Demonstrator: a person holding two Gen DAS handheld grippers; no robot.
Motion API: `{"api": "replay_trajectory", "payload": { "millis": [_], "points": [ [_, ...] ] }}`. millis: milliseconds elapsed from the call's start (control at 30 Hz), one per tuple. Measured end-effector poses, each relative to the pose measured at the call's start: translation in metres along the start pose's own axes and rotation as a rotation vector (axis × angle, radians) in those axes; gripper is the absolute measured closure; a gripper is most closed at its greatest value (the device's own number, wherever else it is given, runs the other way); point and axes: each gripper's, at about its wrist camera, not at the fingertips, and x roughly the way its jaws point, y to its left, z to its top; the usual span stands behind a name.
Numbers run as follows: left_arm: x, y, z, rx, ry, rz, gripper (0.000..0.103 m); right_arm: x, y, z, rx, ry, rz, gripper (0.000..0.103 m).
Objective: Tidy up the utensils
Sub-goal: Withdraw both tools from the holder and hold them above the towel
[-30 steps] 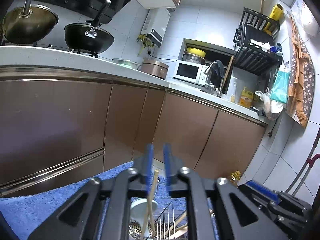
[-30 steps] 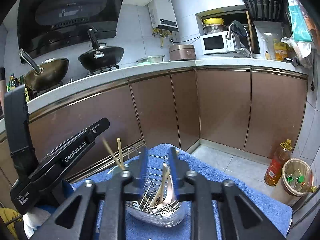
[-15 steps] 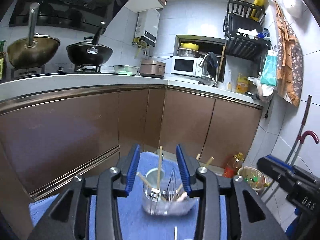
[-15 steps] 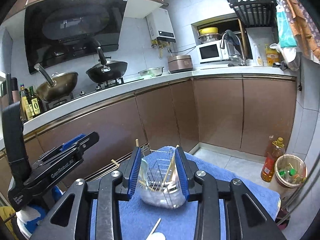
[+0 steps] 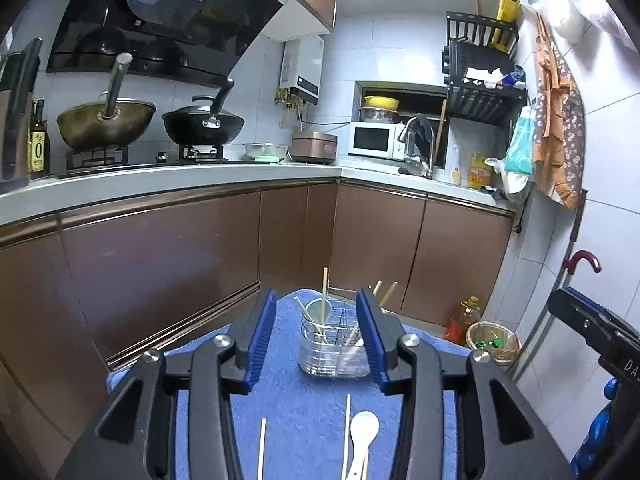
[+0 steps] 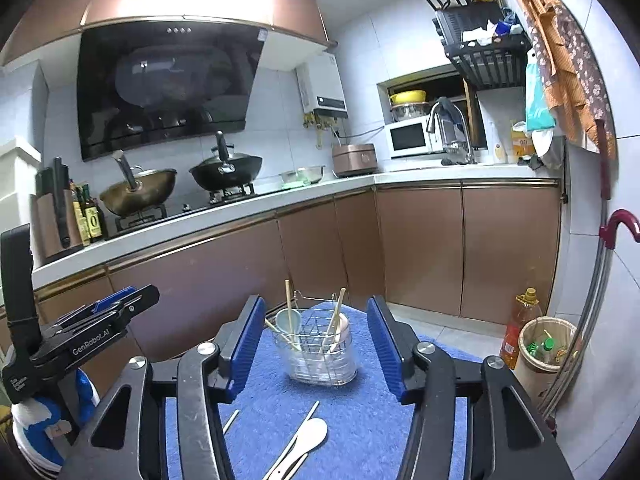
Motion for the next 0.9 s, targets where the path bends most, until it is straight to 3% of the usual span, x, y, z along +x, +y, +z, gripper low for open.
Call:
{"api": "replay_trajectory", "payload": {
  "millis": [300, 900],
  "points": [
    [-0.048, -0.005, 0.004, 0.009, -0.038, 0.003, 0.063, -0.043, 0.004, -0.008, -0.018, -0.04, 0.004, 0.042],
    [-0.06, -0.029, -0.019, 0.106, 0.0, 0.046, 0.059, -0.068, -0.007, -0.025, -0.009, -0.028, -0.047, 0.033]
  ]
}}
